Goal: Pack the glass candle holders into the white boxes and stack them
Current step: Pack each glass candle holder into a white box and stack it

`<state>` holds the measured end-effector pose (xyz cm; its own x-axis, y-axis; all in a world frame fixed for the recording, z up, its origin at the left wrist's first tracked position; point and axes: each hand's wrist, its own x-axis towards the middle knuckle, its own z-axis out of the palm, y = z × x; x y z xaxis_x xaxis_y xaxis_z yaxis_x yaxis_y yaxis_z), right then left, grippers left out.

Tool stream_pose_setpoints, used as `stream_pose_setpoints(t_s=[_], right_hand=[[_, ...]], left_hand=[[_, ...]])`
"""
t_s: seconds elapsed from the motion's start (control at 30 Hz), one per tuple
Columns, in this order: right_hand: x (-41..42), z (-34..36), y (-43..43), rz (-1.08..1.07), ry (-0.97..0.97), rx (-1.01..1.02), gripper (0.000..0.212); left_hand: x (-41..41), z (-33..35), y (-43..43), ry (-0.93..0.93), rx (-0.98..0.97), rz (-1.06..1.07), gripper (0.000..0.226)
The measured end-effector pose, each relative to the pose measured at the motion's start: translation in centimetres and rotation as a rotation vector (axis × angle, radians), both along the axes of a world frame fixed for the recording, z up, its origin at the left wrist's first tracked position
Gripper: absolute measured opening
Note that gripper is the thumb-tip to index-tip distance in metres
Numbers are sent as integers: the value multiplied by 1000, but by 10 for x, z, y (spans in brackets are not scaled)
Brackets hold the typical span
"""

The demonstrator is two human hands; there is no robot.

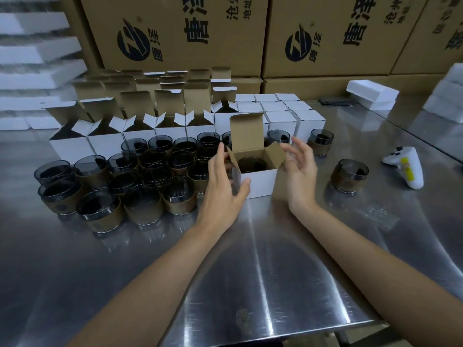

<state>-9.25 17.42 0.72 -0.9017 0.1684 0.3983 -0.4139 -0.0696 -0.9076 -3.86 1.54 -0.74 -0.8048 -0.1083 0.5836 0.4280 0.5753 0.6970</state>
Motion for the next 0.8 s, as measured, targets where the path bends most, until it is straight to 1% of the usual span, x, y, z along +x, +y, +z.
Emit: stream_pose_setpoints(t_s=[0.07,0.17,0.27,0.33,0.37,0.43,0.47,0.53,0.63,0.8], right_hand=[[0,-2,-2,68,82,162,36],[-1,-2,-5,159,106,256,33],[-2,0,-5,220,66,233,40],[-3,1,-5,218,19,195,47],[-4,1,-5,209,-12,175,50],[-7,-2,-6,211,-89,128,51],[-8,-3,-6,224,-127,108,51],[-10,-4,-6,257,-183,80,52],[-12,-4,-5,304,-212,81,54],[-14,-3,-7,412,-219,46,52]], left_hand=[[0,1,2,20,32,-22,91],[2,3,3,9,51,-46,92],[4,4,3,-25,60,-64,91],[4,5,2,-53,47,-80,84],[4,5,1,-59,-1,-80,75],[4,6,-2,-33,-166,-58,55],[4,7,-4,-18,-227,-53,48],[2,9,-6,-1,-271,-33,40],[1,9,-6,7,-290,1,37],[0,10,-4,-10,-270,2,41]])
